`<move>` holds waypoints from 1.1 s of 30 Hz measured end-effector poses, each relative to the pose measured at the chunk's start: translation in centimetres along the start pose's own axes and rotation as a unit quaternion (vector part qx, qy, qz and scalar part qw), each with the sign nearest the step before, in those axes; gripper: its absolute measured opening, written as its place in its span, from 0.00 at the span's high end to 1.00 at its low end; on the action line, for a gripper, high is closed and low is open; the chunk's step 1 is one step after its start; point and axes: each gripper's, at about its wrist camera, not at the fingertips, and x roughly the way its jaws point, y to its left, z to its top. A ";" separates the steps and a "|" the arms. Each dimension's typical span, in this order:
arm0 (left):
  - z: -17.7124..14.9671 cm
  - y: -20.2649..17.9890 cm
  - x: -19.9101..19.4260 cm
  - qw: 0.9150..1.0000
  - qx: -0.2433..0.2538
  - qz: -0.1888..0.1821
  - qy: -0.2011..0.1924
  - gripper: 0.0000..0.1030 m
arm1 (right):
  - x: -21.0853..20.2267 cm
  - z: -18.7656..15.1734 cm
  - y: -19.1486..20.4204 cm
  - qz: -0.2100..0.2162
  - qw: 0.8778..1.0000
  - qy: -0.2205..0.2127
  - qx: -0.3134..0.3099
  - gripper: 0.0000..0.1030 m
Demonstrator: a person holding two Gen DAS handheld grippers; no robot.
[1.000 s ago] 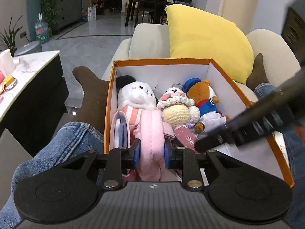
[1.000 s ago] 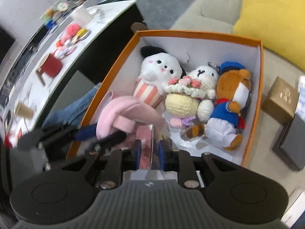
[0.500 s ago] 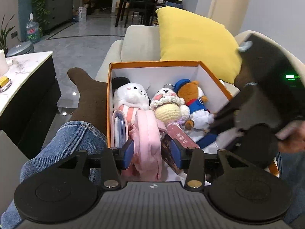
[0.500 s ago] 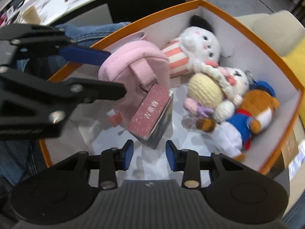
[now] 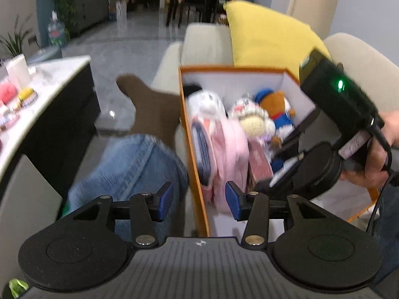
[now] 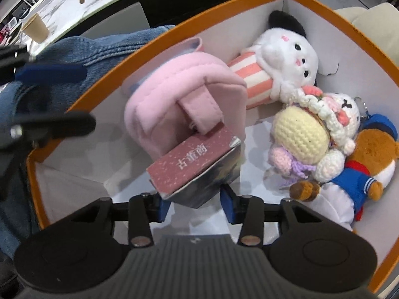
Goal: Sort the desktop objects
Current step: 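Release the red card box and withdraw right tool from the box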
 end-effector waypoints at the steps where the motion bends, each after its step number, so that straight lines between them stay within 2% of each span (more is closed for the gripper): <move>1: -0.1 0.0 0.3 1.000 -0.001 -0.005 0.006 0.61 | 0.0 0.1 0.1 -0.004 1.000 -0.001 -0.001 0.52; 3: -0.3 -0.1 1.1 1.000 -0.005 -0.018 0.020 0.69 | 0.0 0.3 0.2 -0.012 1.000 -0.007 -0.002 0.52; 11: -0.9 -0.8 1.3 1.000 0.012 -0.008 0.022 0.71 | 0.3 1.3 0.3 -0.024 0.999 -0.004 -0.040 0.53; 14: -0.9 -0.9 1.2 1.000 0.011 -0.007 0.021 0.71 | 0.6 1.8 0.6 -0.038 0.997 0.003 -0.061 0.52; 17: -0.9 -0.9 1.2 1.000 0.010 -0.006 0.021 0.71 | 0.7 1.8 1.0 -0.075 0.993 -0.003 -0.088 0.53; 20: -0.9 -0.8 1.3 1.000 0.005 -0.008 0.024 0.71 | 0.1 1.8 0.6 -0.058 0.995 -0.005 -0.076 0.54; 25: -0.8 -0.7 1.1 1.000 0.004 -0.006 0.021 0.71 | -1.4 0.8 1.3 -0.048 0.994 -0.020 -0.100 0.54; 29: -0.5 -0.6 0.2 1.000 -0.002 0.007 0.009 0.71 | -2.2 -0.1 1.9 -0.059 0.992 -0.025 -0.109 0.54; 33: 0.2 -1.0 -1.6 1.000 -0.001 0.019 -0.015 0.71 | -4.9 -1.7 1.7 -0.053 0.993 -0.068 -0.081 0.54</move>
